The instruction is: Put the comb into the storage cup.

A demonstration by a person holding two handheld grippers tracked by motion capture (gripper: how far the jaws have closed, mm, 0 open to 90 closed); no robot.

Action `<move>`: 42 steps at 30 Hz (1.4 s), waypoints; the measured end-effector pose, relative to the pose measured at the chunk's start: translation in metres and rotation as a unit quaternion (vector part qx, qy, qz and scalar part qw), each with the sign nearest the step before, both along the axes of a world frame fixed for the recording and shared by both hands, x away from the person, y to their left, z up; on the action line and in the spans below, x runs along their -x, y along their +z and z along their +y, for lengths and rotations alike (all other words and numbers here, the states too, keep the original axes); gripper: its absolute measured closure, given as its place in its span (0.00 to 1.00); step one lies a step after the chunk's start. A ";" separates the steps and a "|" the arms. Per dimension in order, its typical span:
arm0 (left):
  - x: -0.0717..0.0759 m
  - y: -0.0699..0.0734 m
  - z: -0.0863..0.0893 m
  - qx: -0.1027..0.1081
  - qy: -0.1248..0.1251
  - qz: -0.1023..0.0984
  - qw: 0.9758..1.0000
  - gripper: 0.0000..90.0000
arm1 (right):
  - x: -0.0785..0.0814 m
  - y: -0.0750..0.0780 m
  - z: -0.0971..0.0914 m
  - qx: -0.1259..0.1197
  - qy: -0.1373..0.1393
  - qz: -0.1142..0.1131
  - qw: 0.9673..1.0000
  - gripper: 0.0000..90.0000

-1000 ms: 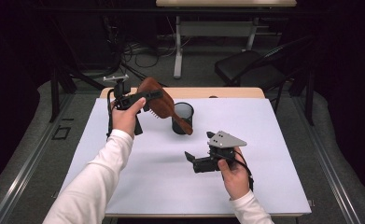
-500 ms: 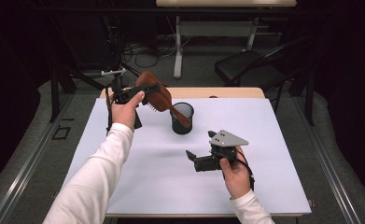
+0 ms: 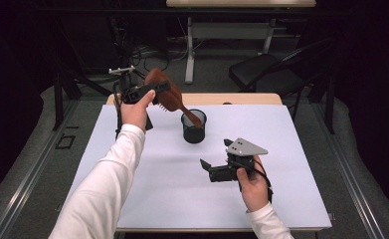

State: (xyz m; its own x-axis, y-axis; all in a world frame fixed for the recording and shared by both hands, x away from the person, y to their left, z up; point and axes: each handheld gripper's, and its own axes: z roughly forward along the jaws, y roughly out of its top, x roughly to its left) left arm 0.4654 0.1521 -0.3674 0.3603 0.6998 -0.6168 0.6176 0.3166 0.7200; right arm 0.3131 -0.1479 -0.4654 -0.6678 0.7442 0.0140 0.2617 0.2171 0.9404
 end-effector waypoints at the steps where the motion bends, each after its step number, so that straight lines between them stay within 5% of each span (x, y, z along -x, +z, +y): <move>1: -0.001 0.001 0.000 0.001 0.003 0.000 1.000 0.56 | 0.000 0.000 0.000 0.000 0.000 0.000 1.000 0.00; 25: -0.014 -0.002 0.002 -0.023 0.065 -0.022 0.997 0.55 | 0.001 0.002 -0.002 -0.006 -0.003 -0.003 1.000 0.00; 42: -0.018 -0.006 -0.006 -0.034 0.077 -0.030 0.996 0.55 | 0.001 0.003 -0.003 -0.009 -0.004 -0.004 1.000 0.00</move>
State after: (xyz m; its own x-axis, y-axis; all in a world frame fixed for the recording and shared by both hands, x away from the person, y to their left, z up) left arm 0.4833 0.1465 -0.3739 0.2804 0.7894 -0.5460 0.5203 0.3530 0.7776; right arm 0.3125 -0.1509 -0.4621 -0.6627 0.7486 0.0220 0.2562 0.1991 0.9459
